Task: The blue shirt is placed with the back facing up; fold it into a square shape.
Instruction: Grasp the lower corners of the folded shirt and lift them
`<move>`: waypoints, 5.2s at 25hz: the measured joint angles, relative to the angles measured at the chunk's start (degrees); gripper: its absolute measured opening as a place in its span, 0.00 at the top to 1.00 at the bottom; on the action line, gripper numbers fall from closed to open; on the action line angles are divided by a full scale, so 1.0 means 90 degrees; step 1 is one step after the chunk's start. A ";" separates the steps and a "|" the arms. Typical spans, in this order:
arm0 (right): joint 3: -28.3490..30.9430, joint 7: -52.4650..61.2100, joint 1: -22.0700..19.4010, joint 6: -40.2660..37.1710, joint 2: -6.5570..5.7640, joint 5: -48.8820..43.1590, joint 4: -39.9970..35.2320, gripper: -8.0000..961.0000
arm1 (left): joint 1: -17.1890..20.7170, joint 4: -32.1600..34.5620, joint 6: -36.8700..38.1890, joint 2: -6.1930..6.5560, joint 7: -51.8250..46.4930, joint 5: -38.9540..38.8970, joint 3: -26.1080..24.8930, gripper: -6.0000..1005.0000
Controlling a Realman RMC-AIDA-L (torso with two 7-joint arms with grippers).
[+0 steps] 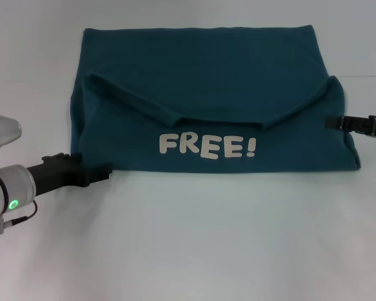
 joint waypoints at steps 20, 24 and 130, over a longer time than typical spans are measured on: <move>0.0078 -0.0033 -0.0073 0.0006 0.0024 0.0000 0.0000 0.39 | 0.0020 0.0037 -0.0188 0.0007 0.0000 0.0000 0.0001 0.26; 0.0088 -0.0034 -0.0080 0.0016 0.0023 0.0000 0.0000 0.39 | 0.0012 0.0020 -0.0202 0.0009 0.0000 0.0000 0.0031 0.28; 0.0061 -0.1390 -0.1626 -0.1292 0.0174 -0.0572 -0.1046 0.95 | 0.1413 0.2122 0.4676 0.0025 -0.1729 0.0411 -0.1233 0.97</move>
